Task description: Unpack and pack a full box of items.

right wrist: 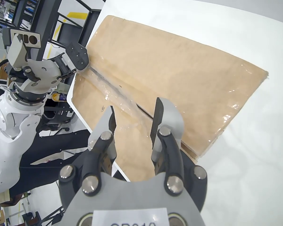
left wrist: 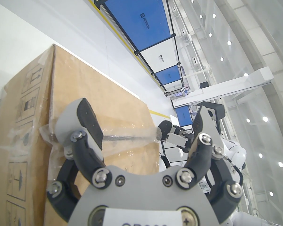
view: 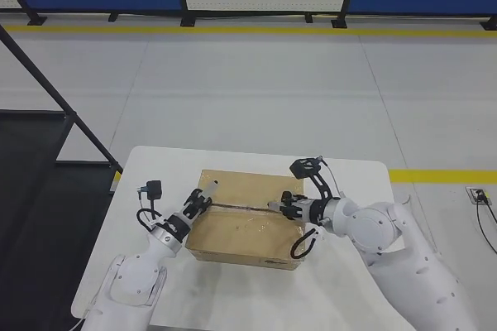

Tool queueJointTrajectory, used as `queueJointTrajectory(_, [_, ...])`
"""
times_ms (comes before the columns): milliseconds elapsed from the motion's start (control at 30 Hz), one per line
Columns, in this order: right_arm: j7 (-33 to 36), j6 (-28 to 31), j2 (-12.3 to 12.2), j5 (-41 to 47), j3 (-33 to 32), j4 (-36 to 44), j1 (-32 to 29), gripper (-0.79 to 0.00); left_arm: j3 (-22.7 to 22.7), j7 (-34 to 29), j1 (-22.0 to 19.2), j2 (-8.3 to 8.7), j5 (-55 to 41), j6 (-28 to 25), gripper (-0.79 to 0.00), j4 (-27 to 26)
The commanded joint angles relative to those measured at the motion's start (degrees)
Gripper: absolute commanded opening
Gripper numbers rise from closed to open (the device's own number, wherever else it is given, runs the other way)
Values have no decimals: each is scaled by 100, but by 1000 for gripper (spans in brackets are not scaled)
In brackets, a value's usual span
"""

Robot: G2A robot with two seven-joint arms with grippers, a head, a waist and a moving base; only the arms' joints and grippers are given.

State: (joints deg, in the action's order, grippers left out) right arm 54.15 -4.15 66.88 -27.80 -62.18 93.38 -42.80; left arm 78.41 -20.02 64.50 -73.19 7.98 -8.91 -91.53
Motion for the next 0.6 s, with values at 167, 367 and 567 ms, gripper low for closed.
queueJointTrajectory(167, [-891,-136,-36,123,-441,537,-436,0,-40,18,16,1,24,7,0,-34])
queueJointTrajectory(367, [-1282,704,-39,848,-580,987,-877,-671,-54,36,30,3,20,-3,0,-54])
queueJointTrajectory(567, [-610,582,54,1266,-99,179,-294,-785,-68,53,29,3,12,-22,0,-51])
